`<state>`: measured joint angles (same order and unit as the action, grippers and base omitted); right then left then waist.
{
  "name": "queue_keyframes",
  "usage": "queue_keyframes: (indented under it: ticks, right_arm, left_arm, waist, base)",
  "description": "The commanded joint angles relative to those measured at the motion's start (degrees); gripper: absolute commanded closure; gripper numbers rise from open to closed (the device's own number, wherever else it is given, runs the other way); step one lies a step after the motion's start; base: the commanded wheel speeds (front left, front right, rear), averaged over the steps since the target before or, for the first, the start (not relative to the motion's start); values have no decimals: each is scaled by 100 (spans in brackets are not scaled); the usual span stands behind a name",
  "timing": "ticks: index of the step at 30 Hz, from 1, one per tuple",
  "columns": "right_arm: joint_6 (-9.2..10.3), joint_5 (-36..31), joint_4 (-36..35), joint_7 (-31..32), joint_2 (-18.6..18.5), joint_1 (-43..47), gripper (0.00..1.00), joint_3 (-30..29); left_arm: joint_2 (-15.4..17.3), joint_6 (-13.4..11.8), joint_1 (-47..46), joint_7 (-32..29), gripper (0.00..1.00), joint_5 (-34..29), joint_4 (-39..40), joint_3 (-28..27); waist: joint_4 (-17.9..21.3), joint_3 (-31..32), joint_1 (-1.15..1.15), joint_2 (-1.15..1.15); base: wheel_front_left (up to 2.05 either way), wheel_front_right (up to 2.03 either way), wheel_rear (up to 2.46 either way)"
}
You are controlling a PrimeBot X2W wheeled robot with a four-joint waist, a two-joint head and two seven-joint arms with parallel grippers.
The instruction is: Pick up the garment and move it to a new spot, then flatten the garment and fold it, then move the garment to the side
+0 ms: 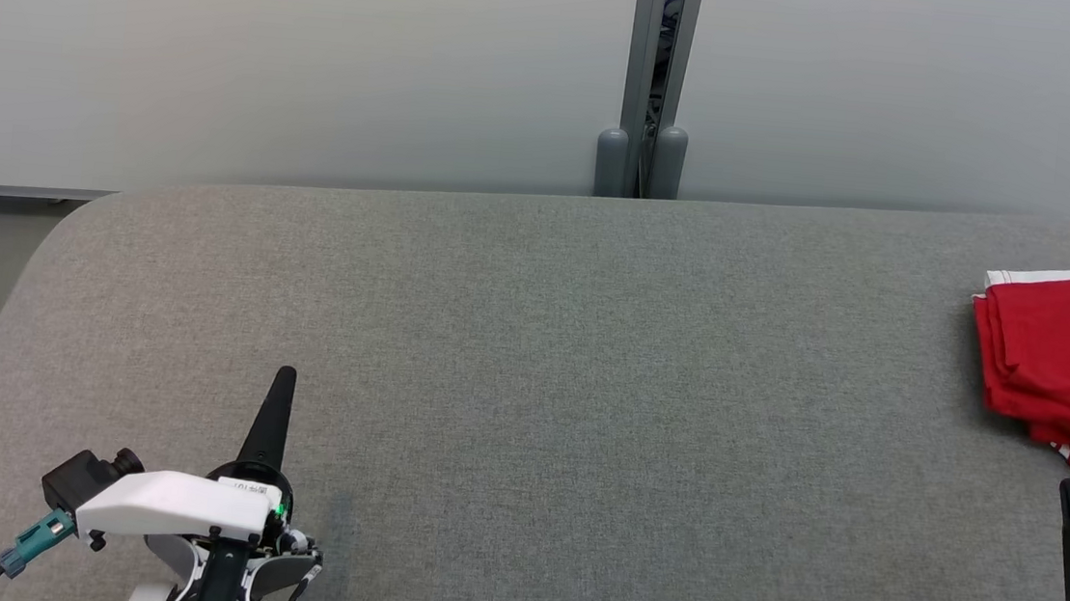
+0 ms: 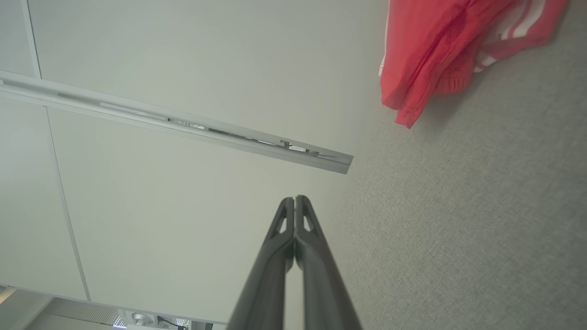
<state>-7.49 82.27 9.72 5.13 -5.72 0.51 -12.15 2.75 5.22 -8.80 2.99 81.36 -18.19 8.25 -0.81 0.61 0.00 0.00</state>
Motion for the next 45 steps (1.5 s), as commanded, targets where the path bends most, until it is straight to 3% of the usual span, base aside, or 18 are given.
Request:
queue_keyframes:
  ticks: [1, 31, 45]
  right_arm:
    - [0, 148, -14, 66, -52, -108, 100, -45]
    - [0, 1334, 119, 517, -32, -253, 100, -396]
    - [0, 1273, 124, 553, 9, -262, 100, -450]
  left_arm:
    - [24, 52, -158, -38, 100, 131, 3, -35]
    - [25, 253, -452, -245, 100, 1345, -185, -79]
    - [24, 248, -452, -248, 100, 1323, -185, -81]
  waist:
    - [4, -5, 0, 0]
    - [82, -82, 0, 0]
    - [84, -83, 0, 0]
  base:
    - [0, 0, 0]
    - [0, 0, 0]
    - [0, 0, 0]
